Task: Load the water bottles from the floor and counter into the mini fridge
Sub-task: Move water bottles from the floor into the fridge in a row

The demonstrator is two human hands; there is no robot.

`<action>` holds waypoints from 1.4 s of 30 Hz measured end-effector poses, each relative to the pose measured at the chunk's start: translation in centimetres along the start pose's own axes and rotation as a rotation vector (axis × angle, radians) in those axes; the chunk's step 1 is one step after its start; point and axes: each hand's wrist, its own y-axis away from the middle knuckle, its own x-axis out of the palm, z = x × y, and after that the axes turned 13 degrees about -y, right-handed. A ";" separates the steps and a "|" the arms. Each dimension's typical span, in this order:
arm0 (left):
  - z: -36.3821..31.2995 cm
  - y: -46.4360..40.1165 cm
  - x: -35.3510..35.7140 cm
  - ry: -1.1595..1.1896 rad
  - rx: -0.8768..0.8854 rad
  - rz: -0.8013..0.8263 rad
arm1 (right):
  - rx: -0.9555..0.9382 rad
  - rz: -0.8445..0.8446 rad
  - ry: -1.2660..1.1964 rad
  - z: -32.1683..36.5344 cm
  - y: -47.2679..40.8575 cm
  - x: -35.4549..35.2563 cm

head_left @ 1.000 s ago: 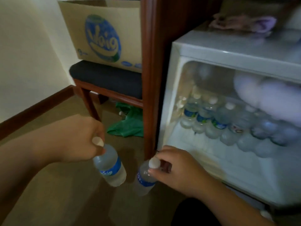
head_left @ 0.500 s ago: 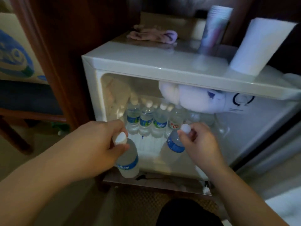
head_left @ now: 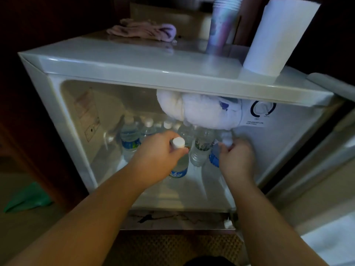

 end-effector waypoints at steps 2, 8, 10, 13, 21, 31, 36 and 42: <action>-0.1 -1.0 1.5 0.049 0.001 -0.013 | 0.032 -0.031 -0.014 -0.4 -0.3 0.3; -1.0 -3.4 5.0 0.097 0.050 0.031 | 0.094 -0.120 -0.036 -0.9 -1.2 0.6; -1.3 -4.0 6.0 0.108 0.052 0.038 | 0.116 -0.134 -0.018 -0.8 -1.2 0.6; -1.7 -4.6 7.5 0.116 0.032 0.063 | 0.153 -0.151 -0.055 -0.9 -0.6 1.0; -2.3 -6.6 9.5 0.110 0.109 0.070 | 0.227 -0.059 -0.199 -5.9 8.4 3.2; -2.8 -8.4 11.1 0.049 0.113 -0.026 | -0.024 0.375 0.520 -11.2 15.1 7.4; -3.4 -8.5 11.4 0.071 0.098 -0.006 | -0.052 0.404 0.536 -12.0 15.0 7.4; -4.1 -8.2 10.7 0.040 0.032 0.085 | -0.048 0.440 0.548 -12.0 14.8 7.5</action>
